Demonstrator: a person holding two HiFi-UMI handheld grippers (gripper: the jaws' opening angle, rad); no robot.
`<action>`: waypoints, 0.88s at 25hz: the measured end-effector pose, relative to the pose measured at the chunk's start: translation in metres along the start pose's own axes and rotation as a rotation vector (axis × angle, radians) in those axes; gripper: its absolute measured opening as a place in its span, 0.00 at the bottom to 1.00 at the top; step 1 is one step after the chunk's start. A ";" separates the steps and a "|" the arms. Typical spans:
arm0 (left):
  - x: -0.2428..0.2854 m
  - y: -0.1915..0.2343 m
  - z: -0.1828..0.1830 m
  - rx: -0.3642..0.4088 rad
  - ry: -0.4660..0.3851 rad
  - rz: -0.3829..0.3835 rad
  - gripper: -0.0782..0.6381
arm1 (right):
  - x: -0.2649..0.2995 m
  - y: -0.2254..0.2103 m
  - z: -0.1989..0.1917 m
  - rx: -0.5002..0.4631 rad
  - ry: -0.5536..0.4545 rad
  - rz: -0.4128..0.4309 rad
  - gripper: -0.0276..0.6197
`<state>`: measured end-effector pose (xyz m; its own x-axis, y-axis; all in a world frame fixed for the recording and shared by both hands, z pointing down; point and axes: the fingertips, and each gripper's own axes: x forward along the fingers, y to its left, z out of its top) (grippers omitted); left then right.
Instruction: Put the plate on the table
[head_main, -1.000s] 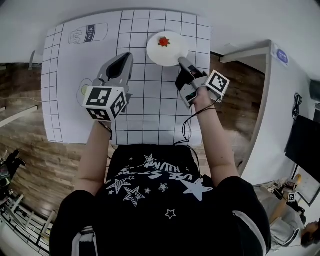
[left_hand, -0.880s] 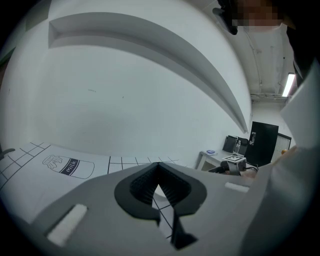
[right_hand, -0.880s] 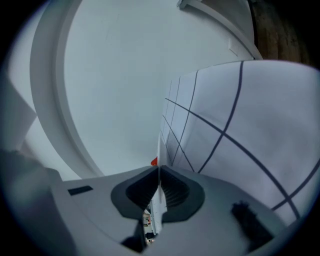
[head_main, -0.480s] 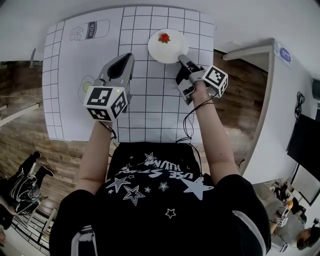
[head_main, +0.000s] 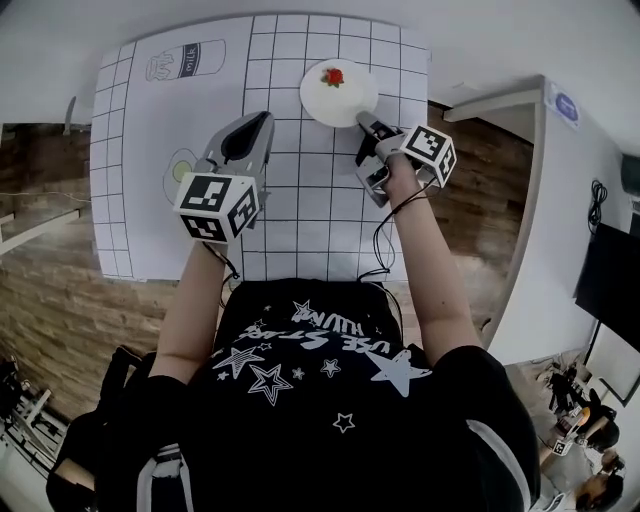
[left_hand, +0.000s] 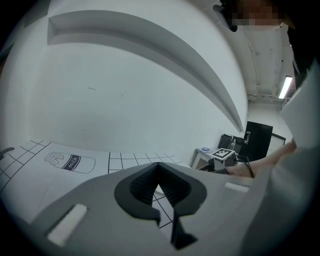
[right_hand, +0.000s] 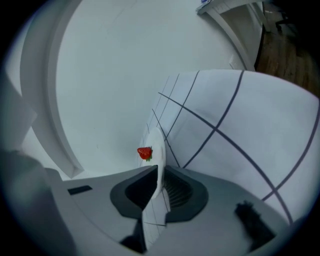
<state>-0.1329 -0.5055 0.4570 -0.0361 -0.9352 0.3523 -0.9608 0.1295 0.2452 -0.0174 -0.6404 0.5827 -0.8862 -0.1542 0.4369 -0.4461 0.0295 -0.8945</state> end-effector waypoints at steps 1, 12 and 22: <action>-0.001 0.000 0.000 0.003 0.001 -0.004 0.12 | 0.000 0.000 0.000 -0.015 0.004 -0.015 0.11; -0.024 0.000 0.003 0.016 -0.020 -0.043 0.12 | -0.020 0.003 -0.007 -0.075 -0.039 -0.105 0.22; -0.073 0.007 0.012 0.026 -0.070 -0.109 0.12 | -0.056 0.054 -0.034 -0.106 -0.211 0.008 0.15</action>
<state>-0.1406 -0.4402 0.4221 0.0507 -0.9641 0.2605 -0.9669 0.0180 0.2546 0.0039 -0.5961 0.5130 -0.8490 -0.3560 0.3905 -0.4598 0.1334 -0.8780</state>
